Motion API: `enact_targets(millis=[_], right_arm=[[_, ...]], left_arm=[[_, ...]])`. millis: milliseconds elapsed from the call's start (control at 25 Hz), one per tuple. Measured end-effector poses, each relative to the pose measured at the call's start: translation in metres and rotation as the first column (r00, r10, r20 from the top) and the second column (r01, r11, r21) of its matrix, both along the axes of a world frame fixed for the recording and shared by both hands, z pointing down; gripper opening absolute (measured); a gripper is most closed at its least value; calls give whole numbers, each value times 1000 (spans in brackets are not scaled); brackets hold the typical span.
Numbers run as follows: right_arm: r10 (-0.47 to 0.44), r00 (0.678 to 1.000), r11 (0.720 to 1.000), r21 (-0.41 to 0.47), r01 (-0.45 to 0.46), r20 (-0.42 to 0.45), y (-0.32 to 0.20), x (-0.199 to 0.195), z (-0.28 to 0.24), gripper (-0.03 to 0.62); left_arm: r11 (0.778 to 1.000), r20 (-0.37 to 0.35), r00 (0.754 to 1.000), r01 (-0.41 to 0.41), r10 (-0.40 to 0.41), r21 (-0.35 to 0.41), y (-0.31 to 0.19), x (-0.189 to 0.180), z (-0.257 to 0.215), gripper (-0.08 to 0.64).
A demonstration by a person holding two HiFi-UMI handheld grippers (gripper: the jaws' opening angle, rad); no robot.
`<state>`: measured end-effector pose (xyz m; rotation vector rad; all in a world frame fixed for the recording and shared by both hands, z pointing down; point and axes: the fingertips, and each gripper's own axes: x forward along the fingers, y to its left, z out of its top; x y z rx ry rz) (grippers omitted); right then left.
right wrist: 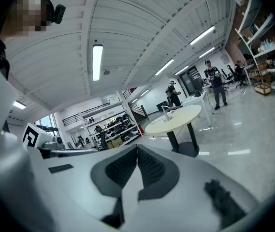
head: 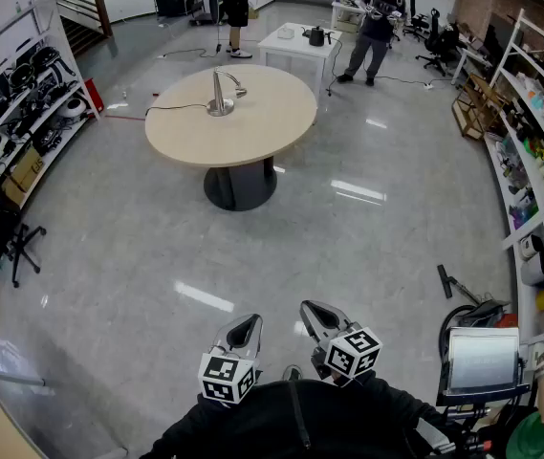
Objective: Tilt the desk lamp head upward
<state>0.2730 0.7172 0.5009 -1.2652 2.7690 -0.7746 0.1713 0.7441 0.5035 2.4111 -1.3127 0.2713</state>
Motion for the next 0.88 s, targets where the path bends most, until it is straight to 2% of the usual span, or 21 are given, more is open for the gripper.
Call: enact_targets(millis=[360,640,880], right_arm=[[3,1000,1000,8,-3,22,-12,15,4,6],[26,1000,1000,-9,-26,6,-46,5,12,6],[64,998,998,-3,-64,-18,-98,-27,8,6]], left_arm=[[996,17,996,88,-88,-2,-8,-1,3,6],[998,0,999,54,-54,-19,-46,-9,12,6],[1000,-28,1000,7,-7,-7,-104,-39,9,6]])
